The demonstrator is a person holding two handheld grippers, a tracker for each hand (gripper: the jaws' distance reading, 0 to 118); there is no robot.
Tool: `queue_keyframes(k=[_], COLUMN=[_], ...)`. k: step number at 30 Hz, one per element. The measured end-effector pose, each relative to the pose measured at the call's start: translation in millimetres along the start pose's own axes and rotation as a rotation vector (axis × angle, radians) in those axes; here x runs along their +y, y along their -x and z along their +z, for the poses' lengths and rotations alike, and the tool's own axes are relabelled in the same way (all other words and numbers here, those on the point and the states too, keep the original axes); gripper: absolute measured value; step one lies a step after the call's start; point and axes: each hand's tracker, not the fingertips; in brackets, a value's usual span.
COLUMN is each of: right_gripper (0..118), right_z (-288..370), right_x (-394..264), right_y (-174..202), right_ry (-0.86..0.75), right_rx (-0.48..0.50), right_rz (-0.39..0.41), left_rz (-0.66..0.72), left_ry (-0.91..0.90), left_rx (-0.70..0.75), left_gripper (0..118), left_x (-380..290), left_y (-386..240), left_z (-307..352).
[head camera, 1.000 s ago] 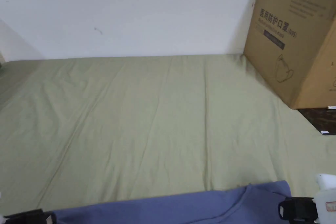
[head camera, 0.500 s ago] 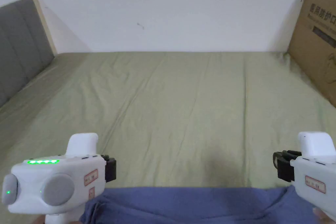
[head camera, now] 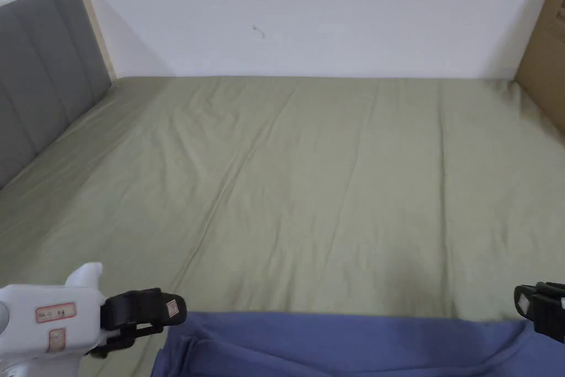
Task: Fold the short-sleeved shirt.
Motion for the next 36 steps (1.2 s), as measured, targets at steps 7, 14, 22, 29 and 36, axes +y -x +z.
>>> queue_keyframes(k=[7,14,22,29,36], right_gripper=[0,0,0,0,0], right_z=[3.6,10.1,6.0,17.1,37.4], right_x=[-9.3,-10.3,-3.4,-2.9,-8.2], right_y=[3.0,3.7,-1.2,-12.9,-17.6], right_ry=[0.049,0.033,0.028,0.001,-0.028], right_rx=[-0.022,0.037,0.097,0.129,0.101], right_rz=[-0.059,-0.108,-0.205,-0.265,-0.257], left_rz=[0.259,0.274,0.28,-0.27,-0.465], left_ry=[-0.011,0.139,0.128,-0.085,-0.2], left_rx=[-0.278,-0.555,-0.247,0.204,0.553], left_gripper=[118,118,7,7,7], left_x=[-13.8,-16.5,-9.5,-12.8,-13.6], left_y=[62.3,63.1,56.5,-41.1,-92.1], left_z=[-39.8,-109.7,-97.5,-32.9,-6.5])
